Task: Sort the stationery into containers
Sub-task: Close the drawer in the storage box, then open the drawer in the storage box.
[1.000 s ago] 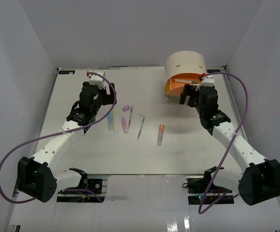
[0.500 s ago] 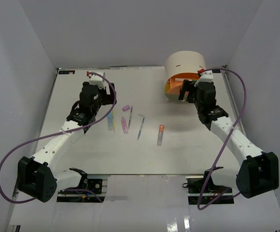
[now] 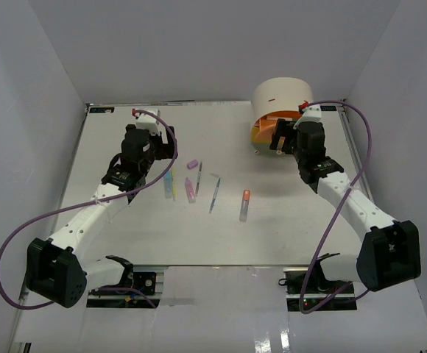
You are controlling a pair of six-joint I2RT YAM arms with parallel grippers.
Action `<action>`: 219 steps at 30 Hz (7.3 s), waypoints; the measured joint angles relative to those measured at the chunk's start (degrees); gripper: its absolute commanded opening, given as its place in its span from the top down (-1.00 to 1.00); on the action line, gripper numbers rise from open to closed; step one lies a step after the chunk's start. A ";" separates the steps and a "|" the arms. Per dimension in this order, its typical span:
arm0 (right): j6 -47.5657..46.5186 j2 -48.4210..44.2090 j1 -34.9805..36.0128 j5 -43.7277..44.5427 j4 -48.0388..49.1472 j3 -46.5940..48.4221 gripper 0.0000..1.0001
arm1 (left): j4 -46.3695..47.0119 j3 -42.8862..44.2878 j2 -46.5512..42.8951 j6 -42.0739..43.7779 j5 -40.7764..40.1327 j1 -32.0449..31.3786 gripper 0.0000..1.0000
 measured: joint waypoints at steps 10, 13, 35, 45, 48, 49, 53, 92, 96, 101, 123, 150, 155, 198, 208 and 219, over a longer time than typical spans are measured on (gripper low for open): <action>0.72 2.43 0.00 0.39 1.16 1.09 -0.85 | 0.00 0.00 0.00 0.02 -0.42 0.00 -0.96; 0.85 2.99 0.00 0.87 1.92 1.14 -0.84 | 0.00 0.00 0.00 0.02 -0.46 0.00 -0.96; 3.45 8.57 -0.31 4.13 6.78 2.34 -0.82 | 0.02 0.00 0.00 0.04 -0.68 0.00 -0.96; 4.50 9.70 -0.33 5.49 7.93 3.32 -0.82 | 0.04 0.00 0.00 0.07 -0.68 0.00 -0.96; 4.96 9.70 -0.33 6.23 8.15 3.34 -0.82 | 0.04 0.00 -0.02 0.04 -0.68 0.00 -0.96; 5.01 9.70 -0.33 6.43 8.17 3.34 -0.82 | 0.04 0.00 0.00 0.07 -0.68 0.00 -0.96; 5.05 9.75 -0.39 7.19 8.52 3.39 -0.82 | 0.04 0.00 -0.02 0.04 -0.68 0.00 -0.96; 13.20 -6.95 -7.13 -4.20 11.39 -14.56 -0.81 | 0.04 -0.02 -0.02 0.07 -0.59 0.00 -0.96; 14.88 -5.38 -8.50 -6.47 12.79 -15.56 -0.90 | 0.04 -0.02 -0.02 0.07 -0.59 0.00 -0.96; 16.63 -1.84 -9.42 -8.94 16.02 -15.80 -0.98 | 0.07 -0.02 -0.02 0.07 -0.59 0.00 -0.96; 20.00 11.21 -9.70 -12.09 27.61 -12.37 -0.20 | 0.09 -0.04 -0.02 0.50 -0.66 0.00 -0.96; 21.05 15.47 -9.70 -12.04 30.05 -9.68 0.28 | 0.33 -0.07 -0.02 0.52 -0.61 0.00 -0.96; 21.16 15.47 -9.70 -12.17 30.23 -9.66 0.58 | 0.44 -0.07 -0.02 0.52 -0.59 0.00 -0.96; 21.70 -2.64 -9.40 -13.68 24.52 -23.37 0.56 | 0.44 -0.07 -0.02 0.44 0.42 0.00 -0.96; 21.68 -2.75 -9.16 -13.99 24.20 -23.37 0.51 | 0.24 -0.07 0.24 0.00 0.79 0.00 -0.96; 21.86 -2.89 -8.37 -13.44 23.61 -23.37 0.28 | 0.02 -0.07 0.42 -0.20 0.96 0.00 -0.96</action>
